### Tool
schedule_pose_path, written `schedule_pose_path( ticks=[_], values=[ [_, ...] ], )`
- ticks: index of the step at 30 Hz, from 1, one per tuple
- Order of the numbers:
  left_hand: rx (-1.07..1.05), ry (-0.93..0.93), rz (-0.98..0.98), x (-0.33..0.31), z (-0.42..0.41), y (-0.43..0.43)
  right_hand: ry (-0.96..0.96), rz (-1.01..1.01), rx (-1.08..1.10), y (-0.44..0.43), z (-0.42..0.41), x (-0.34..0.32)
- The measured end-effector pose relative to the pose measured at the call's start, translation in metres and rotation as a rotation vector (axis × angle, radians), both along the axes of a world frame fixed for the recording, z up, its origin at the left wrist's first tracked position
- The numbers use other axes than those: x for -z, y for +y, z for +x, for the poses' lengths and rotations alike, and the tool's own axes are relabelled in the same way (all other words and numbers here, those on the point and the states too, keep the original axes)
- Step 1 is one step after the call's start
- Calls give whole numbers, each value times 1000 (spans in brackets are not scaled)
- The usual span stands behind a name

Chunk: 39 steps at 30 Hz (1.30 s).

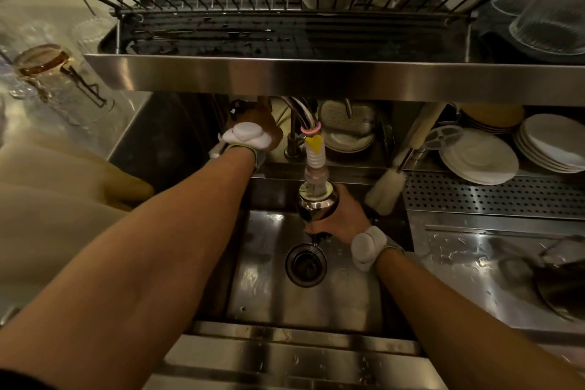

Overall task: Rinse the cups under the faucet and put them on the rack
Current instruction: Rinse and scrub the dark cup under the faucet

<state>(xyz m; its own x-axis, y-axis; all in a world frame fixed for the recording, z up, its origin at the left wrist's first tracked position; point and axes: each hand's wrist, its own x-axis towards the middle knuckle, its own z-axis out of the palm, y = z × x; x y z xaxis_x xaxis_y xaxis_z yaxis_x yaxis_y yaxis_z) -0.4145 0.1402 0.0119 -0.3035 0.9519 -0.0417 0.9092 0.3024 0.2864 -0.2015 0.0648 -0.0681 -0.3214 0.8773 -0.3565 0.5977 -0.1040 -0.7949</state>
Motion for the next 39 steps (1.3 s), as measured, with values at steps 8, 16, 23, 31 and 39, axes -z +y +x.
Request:
schedule_pose_path(
  ticks=[8,16,23,31,39],
  values=[
    [-39,-5,29,15,-5,-1,23,0,40,-5,-4,-1],
    [-35,-17,93,8,-3,-12,35,10,58,-11,-4,-3],
    [-74,-305,188,34,24,-67,96,40,168,-14,-5,0],
    [-183,-737,-414,94,57,-122,-33,-50,20,-46,-3,22],
    [-444,-1267,-391,99,73,-127,146,-237,56,-31,-5,18]
  ],
)
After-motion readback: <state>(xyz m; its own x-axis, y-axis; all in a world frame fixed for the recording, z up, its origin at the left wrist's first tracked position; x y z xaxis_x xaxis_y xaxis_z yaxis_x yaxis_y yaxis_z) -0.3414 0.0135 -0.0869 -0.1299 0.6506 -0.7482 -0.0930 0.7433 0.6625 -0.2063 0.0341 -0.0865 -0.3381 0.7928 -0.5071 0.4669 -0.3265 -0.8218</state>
